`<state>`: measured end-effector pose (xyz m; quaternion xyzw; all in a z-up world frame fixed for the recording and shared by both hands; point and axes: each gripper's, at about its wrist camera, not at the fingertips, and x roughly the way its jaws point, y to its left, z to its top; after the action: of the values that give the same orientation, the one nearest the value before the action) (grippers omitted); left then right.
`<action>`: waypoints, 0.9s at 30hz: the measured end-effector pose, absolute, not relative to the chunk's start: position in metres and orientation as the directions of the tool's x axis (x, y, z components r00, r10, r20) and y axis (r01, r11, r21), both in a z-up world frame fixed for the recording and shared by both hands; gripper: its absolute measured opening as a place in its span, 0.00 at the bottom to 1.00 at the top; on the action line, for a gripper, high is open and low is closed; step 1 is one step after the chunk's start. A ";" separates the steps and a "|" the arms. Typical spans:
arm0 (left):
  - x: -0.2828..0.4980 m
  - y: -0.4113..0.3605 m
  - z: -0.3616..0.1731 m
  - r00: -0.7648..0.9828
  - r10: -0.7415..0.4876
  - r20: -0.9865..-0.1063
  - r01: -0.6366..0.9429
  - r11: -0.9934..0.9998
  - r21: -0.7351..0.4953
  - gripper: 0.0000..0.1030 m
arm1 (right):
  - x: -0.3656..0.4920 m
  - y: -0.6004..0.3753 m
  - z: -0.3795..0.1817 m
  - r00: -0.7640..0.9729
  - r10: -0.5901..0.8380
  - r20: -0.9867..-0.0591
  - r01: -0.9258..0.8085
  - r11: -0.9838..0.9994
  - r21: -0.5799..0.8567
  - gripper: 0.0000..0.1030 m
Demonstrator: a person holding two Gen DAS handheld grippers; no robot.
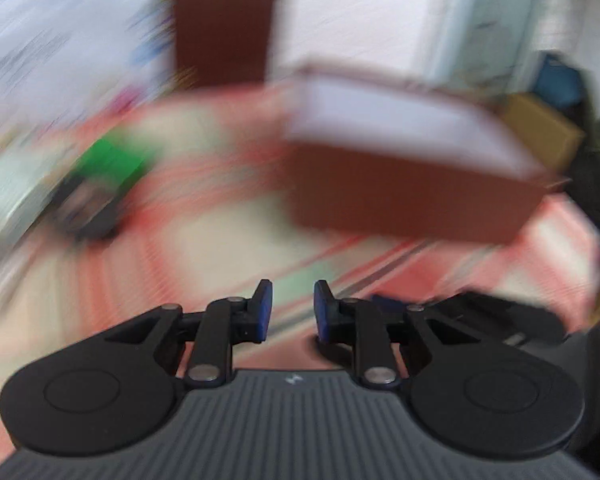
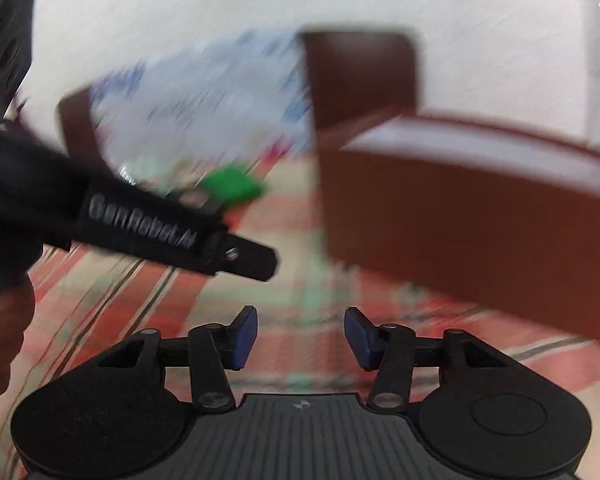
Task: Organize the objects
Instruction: 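Reach the left gripper to the clear packing tape roll and grasp its rim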
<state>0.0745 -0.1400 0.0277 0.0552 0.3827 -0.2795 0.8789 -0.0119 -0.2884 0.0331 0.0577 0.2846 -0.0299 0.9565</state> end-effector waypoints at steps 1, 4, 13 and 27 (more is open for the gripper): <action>0.080 -0.118 0.015 0.559 -0.390 -0.731 0.474 0.874 -0.104 0.24 | -0.001 -0.278 0.027 0.808 0.012 -0.589 0.049 0.995 0.086 0.52; 0.086 -0.045 0.007 0.630 -0.364 -0.686 0.359 0.920 -0.159 0.15 | 0.033 -0.267 0.033 0.806 0.020 -0.591 -0.027 1.000 -0.002 0.44; 0.091 0.084 -0.014 0.771 -0.335 -0.541 0.142 0.919 -0.367 0.07 | 0.181 -0.253 0.090 0.866 0.241 -0.439 -0.028 0.899 0.438 0.70; 0.091 0.089 -0.020 0.775 -0.368 -0.514 0.160 0.901 -0.404 0.08 | 0.143 -0.280 0.052 0.759 0.317 -0.570 0.143 0.772 0.620 0.21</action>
<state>0.0914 0.0888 -0.0196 -0.1715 0.3035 -0.1424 0.9264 0.1430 -0.2803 0.0522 0.3343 0.3439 0.0495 0.8761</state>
